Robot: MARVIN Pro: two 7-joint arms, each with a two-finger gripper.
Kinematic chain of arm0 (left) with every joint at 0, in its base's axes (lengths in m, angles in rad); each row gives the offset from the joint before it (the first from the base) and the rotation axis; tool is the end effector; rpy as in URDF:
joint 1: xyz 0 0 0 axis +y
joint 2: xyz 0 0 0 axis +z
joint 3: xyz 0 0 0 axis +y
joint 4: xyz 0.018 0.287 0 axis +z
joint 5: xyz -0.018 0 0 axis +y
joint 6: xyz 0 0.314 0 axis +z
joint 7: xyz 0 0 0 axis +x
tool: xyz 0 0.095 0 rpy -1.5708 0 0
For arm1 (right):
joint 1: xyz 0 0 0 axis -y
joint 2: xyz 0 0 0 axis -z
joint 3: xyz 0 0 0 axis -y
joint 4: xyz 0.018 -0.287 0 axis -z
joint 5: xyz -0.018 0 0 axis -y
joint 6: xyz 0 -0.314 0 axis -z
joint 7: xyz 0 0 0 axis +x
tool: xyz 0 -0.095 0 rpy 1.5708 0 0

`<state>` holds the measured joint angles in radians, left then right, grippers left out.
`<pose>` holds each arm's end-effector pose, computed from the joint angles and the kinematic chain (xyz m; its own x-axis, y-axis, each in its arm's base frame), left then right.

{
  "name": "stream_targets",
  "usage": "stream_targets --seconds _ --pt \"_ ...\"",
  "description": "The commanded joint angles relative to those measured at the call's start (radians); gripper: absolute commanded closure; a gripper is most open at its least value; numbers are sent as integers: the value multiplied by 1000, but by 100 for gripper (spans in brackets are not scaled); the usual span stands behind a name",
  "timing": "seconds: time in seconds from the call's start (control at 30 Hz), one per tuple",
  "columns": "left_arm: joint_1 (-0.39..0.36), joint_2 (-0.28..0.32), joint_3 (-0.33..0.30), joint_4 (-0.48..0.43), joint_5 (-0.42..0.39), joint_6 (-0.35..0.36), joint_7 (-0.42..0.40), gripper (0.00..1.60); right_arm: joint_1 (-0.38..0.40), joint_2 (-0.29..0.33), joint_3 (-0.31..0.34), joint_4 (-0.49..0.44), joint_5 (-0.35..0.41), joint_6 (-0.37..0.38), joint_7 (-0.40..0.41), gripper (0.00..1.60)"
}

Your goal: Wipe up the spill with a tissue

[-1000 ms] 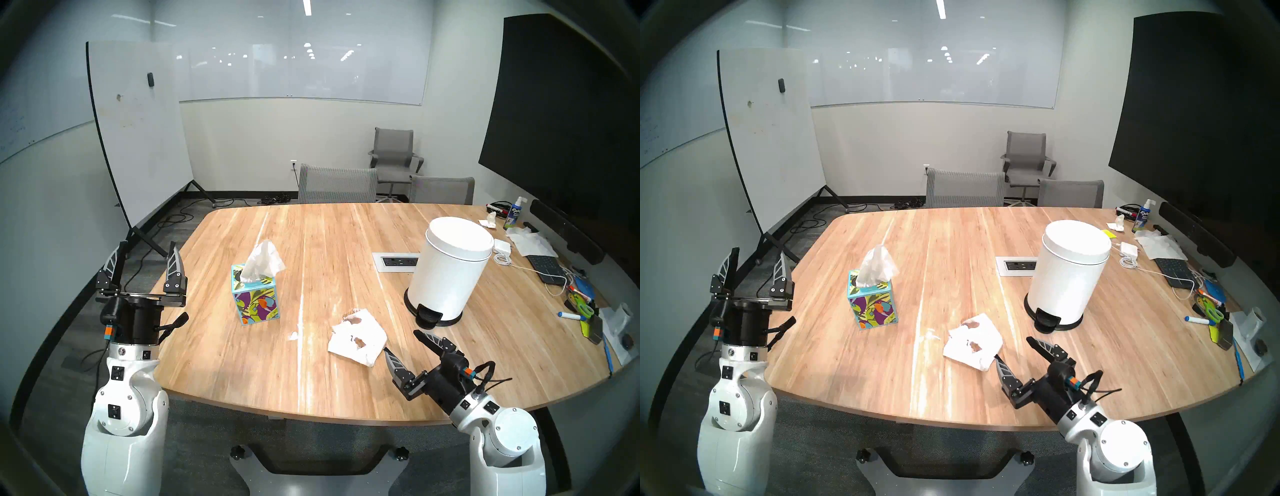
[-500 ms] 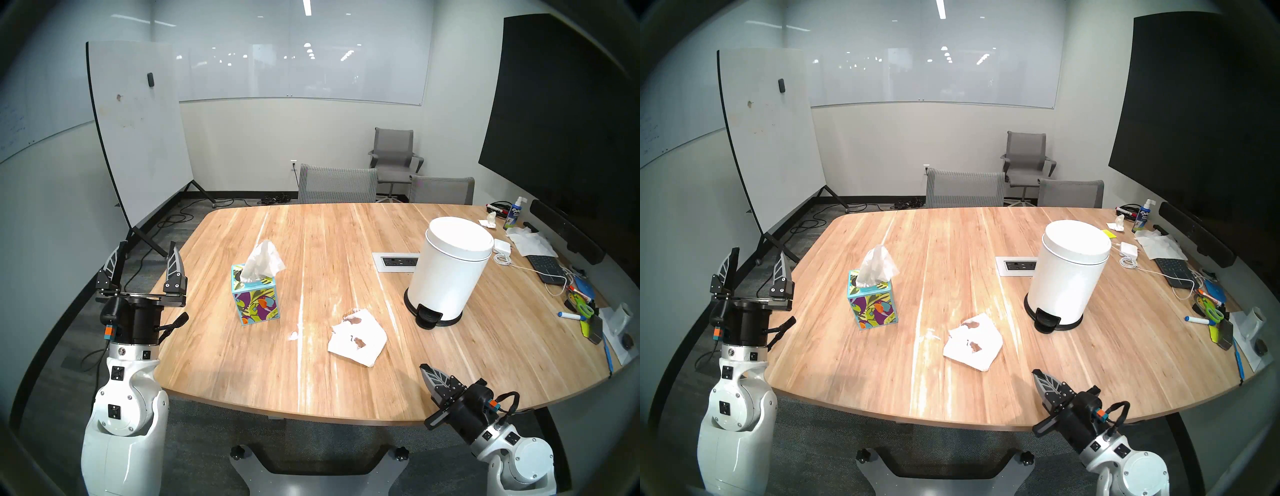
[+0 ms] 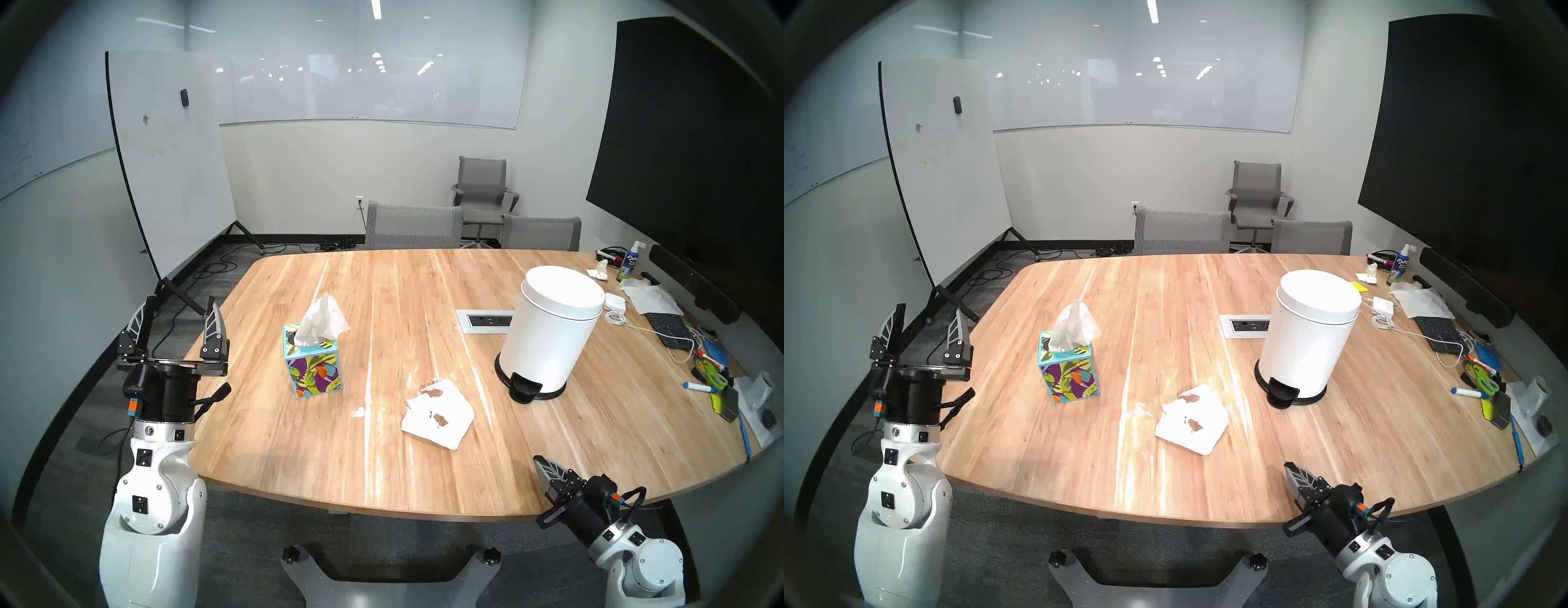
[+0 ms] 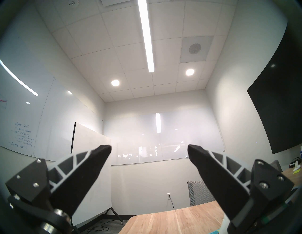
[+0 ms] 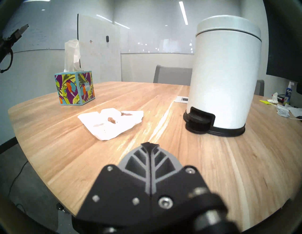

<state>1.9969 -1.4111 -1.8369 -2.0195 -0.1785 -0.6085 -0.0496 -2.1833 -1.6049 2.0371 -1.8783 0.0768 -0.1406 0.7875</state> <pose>0.2830 0.1104 -0.2028 -0.6051 -0.1622 0.7794 0.1308 -0.9860 -0.1036 0.2005 -0.1062 -0.3595 0.1748 0.0958 0.9799 0.3456 -0.9379 0.0301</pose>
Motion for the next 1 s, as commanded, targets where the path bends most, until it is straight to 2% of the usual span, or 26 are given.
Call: stream_targets --seconds 0.0,0.27,0.43,0.5,0.53,0.7,0.97 --pt "2 -2 -2 -21 0 -8 1 0 104 43 -2 60 -1 -4 -10 160" --pt "2 -2 -2 -21 0 -8 1 0 123 29 -41 64 -15 -23 -19 160" --pt "2 -2 -2 -21 0 -8 1 0 108 6 -77 27 -45 -39 -40 160" --pt "2 -2 -2 -21 1 -7 1 0 110 -3 -75 24 -58 -40 -61 160" --pt "2 -2 -2 -21 1 -7 1 0 121 2 -53 46 -45 -41 -68 160" --pt "2 -2 -2 -21 1 -7 1 0 122 7 -31 64 -21 -49 -60 160" --pt "2 -2 -2 -22 1 -7 1 0 113 -9 -31 57 -10 -74 -51 160"
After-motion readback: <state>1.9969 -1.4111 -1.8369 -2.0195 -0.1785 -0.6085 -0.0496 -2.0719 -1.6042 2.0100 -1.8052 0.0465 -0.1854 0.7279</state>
